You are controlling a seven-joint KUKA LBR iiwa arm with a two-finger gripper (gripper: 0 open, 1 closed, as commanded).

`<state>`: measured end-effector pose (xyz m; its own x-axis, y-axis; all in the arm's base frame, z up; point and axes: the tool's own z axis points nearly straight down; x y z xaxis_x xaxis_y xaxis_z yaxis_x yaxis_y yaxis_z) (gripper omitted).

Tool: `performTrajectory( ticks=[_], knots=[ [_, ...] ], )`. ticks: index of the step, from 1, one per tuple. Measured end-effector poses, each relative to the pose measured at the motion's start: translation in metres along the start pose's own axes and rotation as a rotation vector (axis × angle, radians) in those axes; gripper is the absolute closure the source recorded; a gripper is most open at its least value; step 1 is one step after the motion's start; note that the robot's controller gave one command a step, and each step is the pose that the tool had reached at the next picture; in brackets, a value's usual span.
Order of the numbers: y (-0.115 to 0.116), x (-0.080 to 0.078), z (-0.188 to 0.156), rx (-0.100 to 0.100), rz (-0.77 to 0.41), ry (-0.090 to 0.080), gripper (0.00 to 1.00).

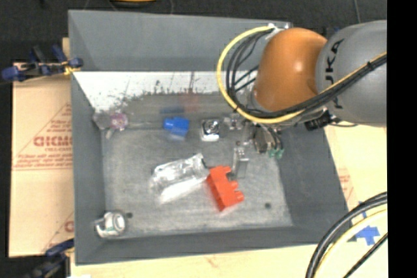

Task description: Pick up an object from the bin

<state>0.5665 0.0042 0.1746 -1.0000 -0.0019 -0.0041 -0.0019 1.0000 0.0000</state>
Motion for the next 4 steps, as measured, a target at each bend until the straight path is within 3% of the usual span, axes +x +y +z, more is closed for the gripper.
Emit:
performTrajectory(
  ticks=[1,2,3,4],
  knots=[
    [-0.032,-0.007,0.106,-0.002,0.084,0.009,0.0],
    [-0.031,-0.01,0.101,-0.001,0.082,-0.001,1.0],
    [-0.032,-0.01,0.103,0.0,0.082,-0.002,0.0],
    [-0.002,0.015,0.103,0.003,-0.126,-0.001,0.0]
  ],
)
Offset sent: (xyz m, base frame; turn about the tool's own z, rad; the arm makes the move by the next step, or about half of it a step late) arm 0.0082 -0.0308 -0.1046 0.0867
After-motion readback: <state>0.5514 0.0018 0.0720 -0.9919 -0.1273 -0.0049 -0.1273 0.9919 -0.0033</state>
